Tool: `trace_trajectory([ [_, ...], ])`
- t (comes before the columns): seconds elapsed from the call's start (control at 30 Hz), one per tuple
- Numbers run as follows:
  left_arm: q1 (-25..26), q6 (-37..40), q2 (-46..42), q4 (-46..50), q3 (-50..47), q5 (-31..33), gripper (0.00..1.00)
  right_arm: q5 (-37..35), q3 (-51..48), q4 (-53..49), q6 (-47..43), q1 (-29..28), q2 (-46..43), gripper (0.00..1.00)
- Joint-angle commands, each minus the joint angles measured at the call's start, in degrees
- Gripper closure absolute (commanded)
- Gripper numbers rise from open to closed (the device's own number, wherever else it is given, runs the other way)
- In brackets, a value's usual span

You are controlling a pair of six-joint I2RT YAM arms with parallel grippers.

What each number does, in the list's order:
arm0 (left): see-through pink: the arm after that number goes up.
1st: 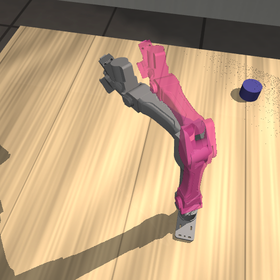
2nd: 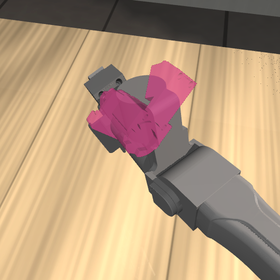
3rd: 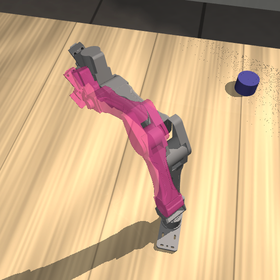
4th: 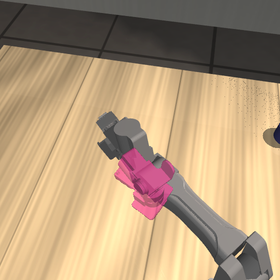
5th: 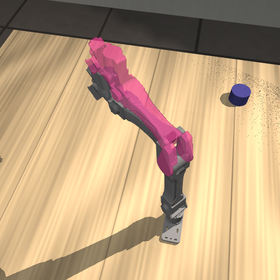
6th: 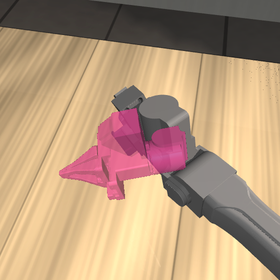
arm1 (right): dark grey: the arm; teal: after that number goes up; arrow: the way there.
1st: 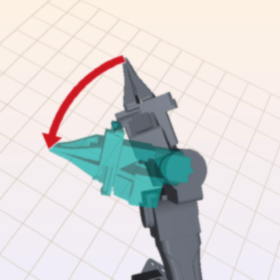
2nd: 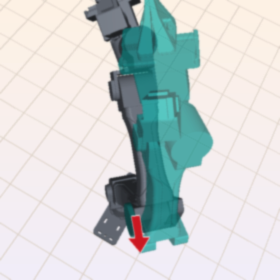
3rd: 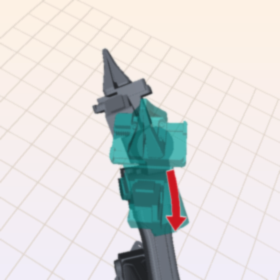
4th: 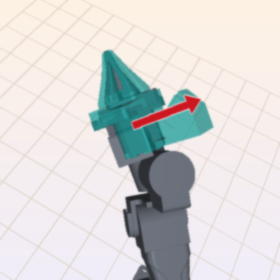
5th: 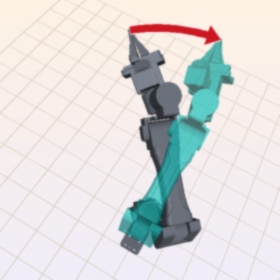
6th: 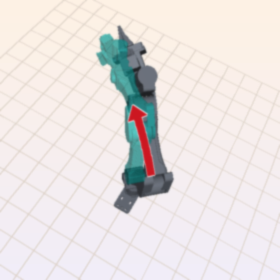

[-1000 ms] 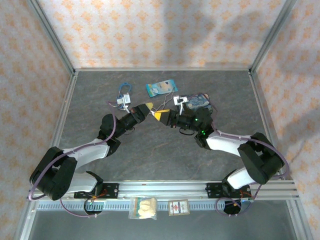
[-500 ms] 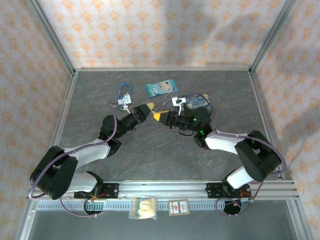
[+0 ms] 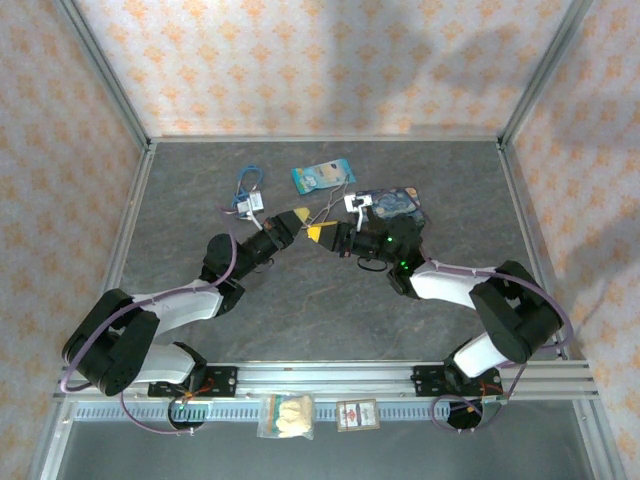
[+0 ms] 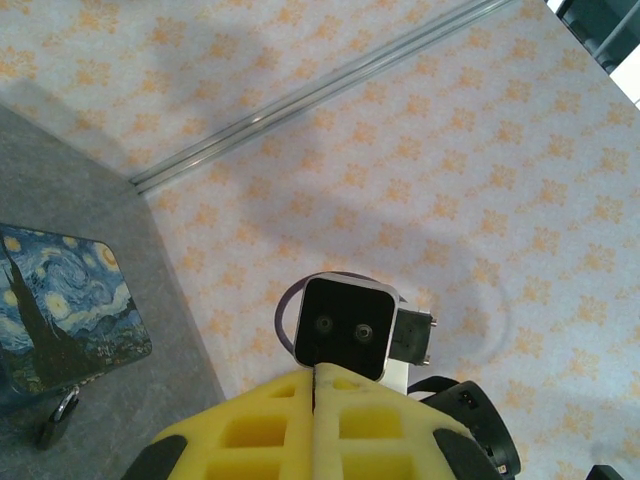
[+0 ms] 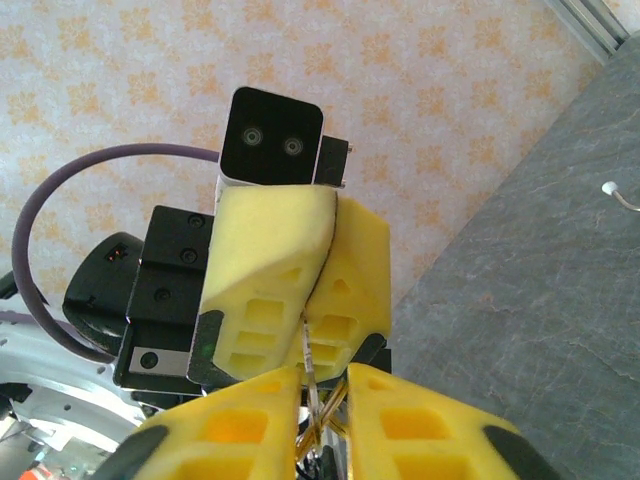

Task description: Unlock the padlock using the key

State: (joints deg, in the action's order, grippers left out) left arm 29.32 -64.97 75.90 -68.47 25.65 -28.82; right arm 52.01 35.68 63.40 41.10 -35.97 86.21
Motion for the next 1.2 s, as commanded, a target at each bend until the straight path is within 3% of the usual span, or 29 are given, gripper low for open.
trace_trajectory([
  [0.0,0.8,-0.3,-0.6,-3.4,-0.4,0.1,1.00,-0.6,0.7,3.0,-0.5,-0.4,-1.0,0.90],
  [0.1,1.1,-0.3,-0.7,-3.1,-0.3,0.1,1.00,-0.3,0.8,1.6,-1.5,-0.4,-1.1,1.00],
  [0.23,1.0,1.5,-2.0,-0.8,0.0,1.1,0.96,-1.9,1.4,-8.8,-8.1,-0.4,-3.5,1.00],
  [0.33,1.1,6.6,-4.2,7.9,2.1,3.7,0.37,-5.9,1.9,-22.8,-16.3,0.0,-7.2,1.00],
  [0.37,1.0,8.2,-4.9,10.9,2.8,5.0,0.23,-7.3,1.7,-26.5,-18.7,0.5,-8.6,1.00],
  [0.4,1.0,9.6,-5.2,12.8,3.2,6.1,0.16,-8.6,1.5,-30.3,-19.9,1.1,-9.6,1.00],
  [0.47,1.0,11.3,-4.9,14.8,3.6,7.7,0.16,-12.2,1.0,-37.6,-22.0,2.6,-11.8,1.00],
  [0.6,2.2,11.3,-0.3,15.0,4.6,8.5,0.26,-24.3,1.4,-51.8,-25.0,4.5,-15.4,1.00],
  [0.73,7.2,12.2,7.2,14.2,6.9,11.4,0.32,-33.6,1.8,-61.2,-25.3,10.6,-19.0,1.00],
  [0.97,16.3,8.9,22.9,13.4,16.0,15.2,0.38,-39.3,1.2,-68.0,-26.5,23.4,-26.1,1.00],
  [1.17,22.2,5.8,36.6,26.7,30.0,20.2,0.34,-39.5,-0.1,-67.5,-27.8,32.1,-27.4,1.00],
])
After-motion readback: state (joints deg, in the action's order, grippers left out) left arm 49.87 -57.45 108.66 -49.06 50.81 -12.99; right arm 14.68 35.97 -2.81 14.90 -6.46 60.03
